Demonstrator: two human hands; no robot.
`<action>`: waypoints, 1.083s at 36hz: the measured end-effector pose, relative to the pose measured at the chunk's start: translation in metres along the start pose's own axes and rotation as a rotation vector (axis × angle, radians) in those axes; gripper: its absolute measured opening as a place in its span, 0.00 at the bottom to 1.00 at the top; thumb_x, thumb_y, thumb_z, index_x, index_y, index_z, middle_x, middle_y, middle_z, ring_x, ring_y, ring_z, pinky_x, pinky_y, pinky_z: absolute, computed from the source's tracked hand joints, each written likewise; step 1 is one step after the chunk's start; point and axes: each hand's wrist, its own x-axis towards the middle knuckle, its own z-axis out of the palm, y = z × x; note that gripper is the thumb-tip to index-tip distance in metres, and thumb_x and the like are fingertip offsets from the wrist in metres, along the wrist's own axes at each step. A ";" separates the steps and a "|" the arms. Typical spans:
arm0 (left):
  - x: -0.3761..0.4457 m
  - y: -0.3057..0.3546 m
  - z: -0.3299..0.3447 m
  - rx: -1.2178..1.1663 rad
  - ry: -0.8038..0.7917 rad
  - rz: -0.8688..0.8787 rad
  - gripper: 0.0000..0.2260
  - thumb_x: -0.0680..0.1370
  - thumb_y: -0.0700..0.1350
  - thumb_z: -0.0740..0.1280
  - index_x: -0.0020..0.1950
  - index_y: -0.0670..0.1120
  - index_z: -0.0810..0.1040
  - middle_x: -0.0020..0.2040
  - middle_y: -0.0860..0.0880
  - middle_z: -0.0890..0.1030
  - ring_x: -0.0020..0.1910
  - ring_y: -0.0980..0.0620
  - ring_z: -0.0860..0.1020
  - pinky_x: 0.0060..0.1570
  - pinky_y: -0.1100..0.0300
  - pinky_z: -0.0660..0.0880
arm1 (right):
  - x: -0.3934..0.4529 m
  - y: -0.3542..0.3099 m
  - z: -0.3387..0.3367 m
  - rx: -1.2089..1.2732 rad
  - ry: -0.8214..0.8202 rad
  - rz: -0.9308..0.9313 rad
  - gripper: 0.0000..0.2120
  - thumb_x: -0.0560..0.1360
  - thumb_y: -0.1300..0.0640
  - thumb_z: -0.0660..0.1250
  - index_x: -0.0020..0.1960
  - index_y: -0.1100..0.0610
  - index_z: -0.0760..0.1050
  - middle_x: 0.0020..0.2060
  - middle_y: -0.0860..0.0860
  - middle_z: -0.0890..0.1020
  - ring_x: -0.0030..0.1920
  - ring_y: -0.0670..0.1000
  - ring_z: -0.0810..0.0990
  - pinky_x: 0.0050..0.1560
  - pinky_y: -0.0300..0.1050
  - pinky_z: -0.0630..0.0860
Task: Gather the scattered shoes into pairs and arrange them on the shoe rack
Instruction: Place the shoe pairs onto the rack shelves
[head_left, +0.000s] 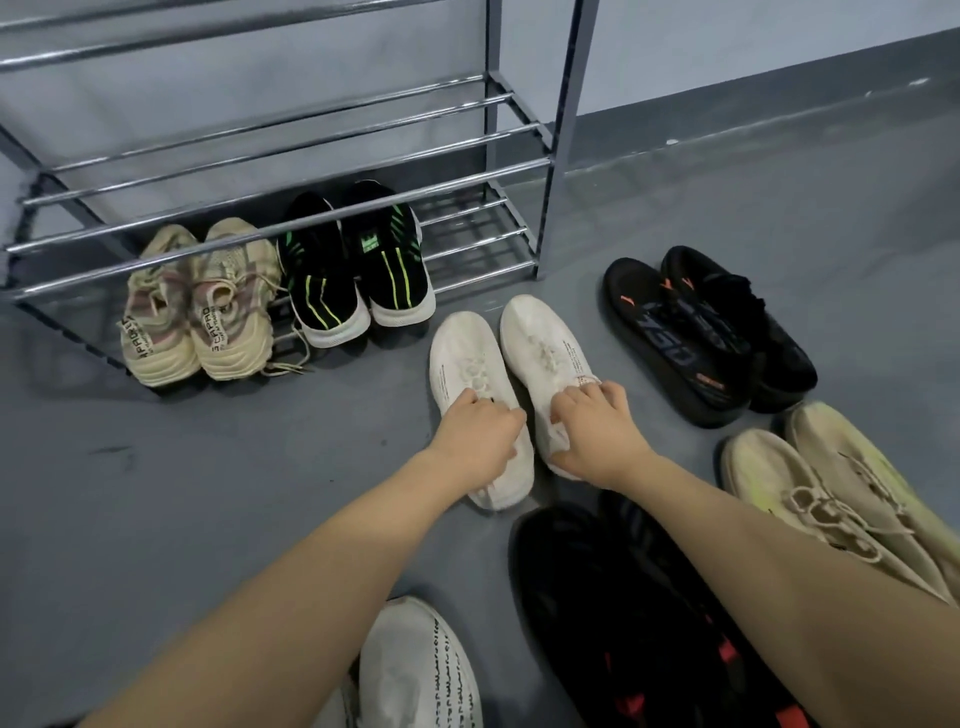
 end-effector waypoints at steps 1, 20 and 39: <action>0.000 -0.002 -0.002 -0.003 0.004 -0.017 0.08 0.79 0.44 0.61 0.56 0.44 0.70 0.55 0.46 0.77 0.53 0.45 0.76 0.55 0.56 0.63 | 0.002 -0.002 -0.001 0.049 0.019 -0.008 0.16 0.71 0.49 0.66 0.55 0.55 0.71 0.53 0.49 0.75 0.59 0.52 0.70 0.65 0.44 0.51; -0.017 -0.007 0.027 -0.012 -0.075 -0.250 0.32 0.71 0.50 0.71 0.69 0.40 0.63 0.65 0.44 0.68 0.63 0.45 0.67 0.61 0.56 0.63 | 0.005 -0.018 -0.002 -0.127 -0.176 0.034 0.37 0.64 0.36 0.71 0.63 0.57 0.68 0.58 0.53 0.74 0.62 0.56 0.68 0.68 0.51 0.55; -0.029 -0.017 0.020 -0.212 0.030 -0.078 0.17 0.73 0.44 0.67 0.60 0.50 0.67 0.49 0.51 0.72 0.54 0.49 0.72 0.54 0.55 0.59 | 0.000 -0.012 -0.008 -0.048 -0.105 -0.093 0.19 0.64 0.50 0.72 0.49 0.54 0.68 0.41 0.46 0.73 0.52 0.50 0.73 0.72 0.47 0.47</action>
